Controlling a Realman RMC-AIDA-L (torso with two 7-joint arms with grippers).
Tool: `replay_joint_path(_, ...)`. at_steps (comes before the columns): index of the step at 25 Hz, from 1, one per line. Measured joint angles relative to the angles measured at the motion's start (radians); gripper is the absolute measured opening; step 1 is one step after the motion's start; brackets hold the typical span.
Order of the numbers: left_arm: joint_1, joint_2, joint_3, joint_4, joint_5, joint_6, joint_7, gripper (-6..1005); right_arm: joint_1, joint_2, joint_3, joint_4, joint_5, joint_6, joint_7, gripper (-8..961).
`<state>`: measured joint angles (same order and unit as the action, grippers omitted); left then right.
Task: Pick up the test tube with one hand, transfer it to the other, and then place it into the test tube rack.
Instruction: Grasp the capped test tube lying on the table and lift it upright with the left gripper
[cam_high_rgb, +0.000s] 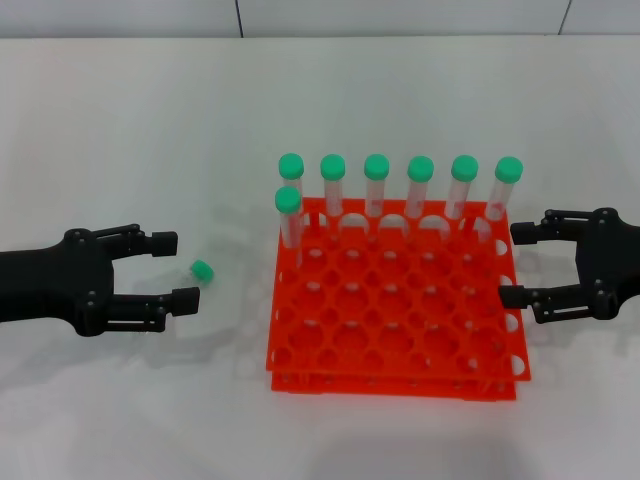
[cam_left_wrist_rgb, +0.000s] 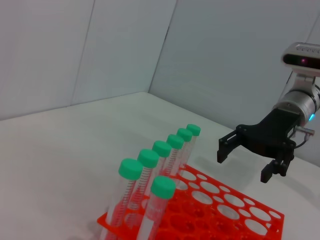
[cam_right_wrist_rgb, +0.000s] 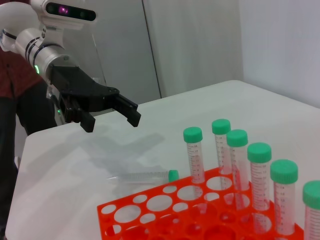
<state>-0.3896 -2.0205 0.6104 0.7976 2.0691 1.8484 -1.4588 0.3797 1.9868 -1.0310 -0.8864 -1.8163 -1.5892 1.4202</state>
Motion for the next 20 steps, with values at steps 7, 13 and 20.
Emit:
replay_joint_path(7,-0.001,0.000,0.000,0.000,0.000,0.000,0.002,886,0.003,0.000,-0.001,0.002,0.000,0.000,0.004,828)
replay_joint_path(13,-0.003,0.000,0.000,0.000,0.000,-0.001,0.003,886,0.009,0.000,0.003,-0.002,0.000,0.003,0.006,827)
replay_joint_path(20,-0.003,0.016,0.000,0.012,0.003,-0.001,-0.035,885,0.010,0.002,0.004,-0.002,0.008,0.009,0.006,826)
